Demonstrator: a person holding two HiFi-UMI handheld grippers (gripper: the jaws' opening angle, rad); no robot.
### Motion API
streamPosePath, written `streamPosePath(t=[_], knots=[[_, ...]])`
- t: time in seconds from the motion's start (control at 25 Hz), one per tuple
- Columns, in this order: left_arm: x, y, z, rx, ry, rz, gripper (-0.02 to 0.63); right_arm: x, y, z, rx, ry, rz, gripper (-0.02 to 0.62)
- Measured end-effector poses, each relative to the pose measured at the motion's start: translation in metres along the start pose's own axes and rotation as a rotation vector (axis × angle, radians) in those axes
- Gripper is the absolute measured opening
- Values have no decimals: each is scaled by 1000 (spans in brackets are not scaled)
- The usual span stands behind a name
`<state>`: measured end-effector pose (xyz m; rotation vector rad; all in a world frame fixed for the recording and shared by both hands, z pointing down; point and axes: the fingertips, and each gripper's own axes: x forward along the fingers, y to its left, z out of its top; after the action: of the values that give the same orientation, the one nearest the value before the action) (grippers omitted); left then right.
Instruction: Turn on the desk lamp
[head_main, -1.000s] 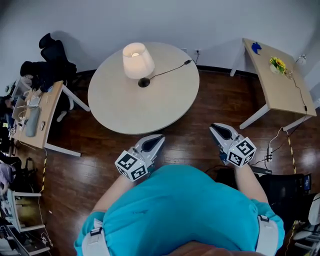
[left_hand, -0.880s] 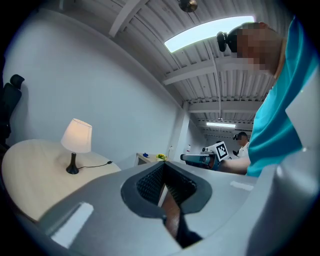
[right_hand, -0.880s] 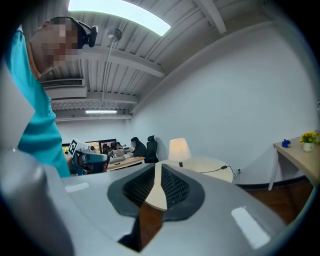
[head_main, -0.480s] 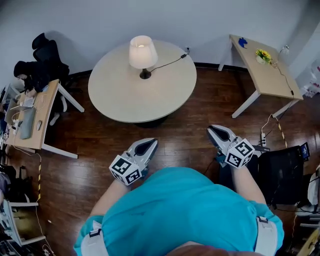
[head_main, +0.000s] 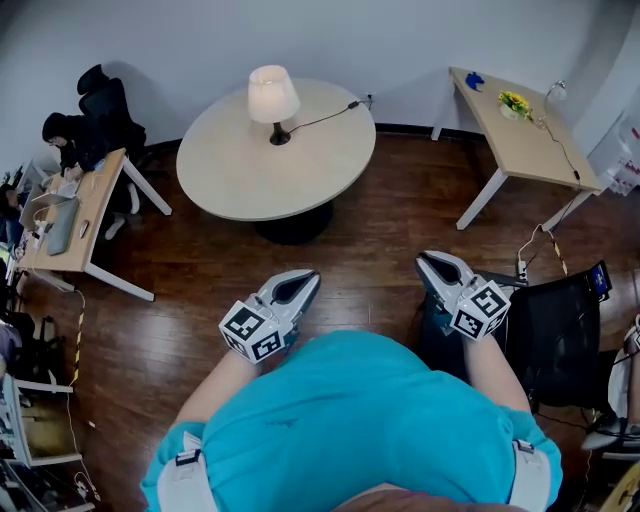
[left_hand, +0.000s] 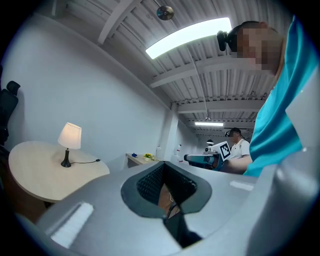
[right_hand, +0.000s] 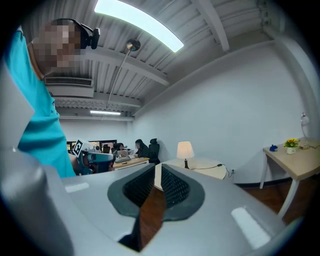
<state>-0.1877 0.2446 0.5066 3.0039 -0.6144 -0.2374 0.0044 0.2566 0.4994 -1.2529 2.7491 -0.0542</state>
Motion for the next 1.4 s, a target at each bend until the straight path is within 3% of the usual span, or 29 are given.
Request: streamPosePath(t=[0.24, 0.64, 0.92, 1.08, 1.24, 1.4], knots=[[35, -108, -29, -35, 31, 24, 29, -105, 9, -2, -30, -2, 59, 34], [2, -198, -24, 10, 61, 89, 29, -184, 61, -18, 62, -60, 102, 2], [-50, -204, -3, 38, 25, 34, 29, -175, 123, -16, 36, -69, 82, 0], [-87, -185, 9, 9, 15, 34, 29, -150, 147, -20, 109, -81, 46, 0], [-102, -174, 9, 1, 5, 40, 29, -138, 148, -27, 163, -75, 15, 0], [-106, -179, 5, -6, -2, 23, 29, -142, 153, -27, 126, -60, -7, 0]])
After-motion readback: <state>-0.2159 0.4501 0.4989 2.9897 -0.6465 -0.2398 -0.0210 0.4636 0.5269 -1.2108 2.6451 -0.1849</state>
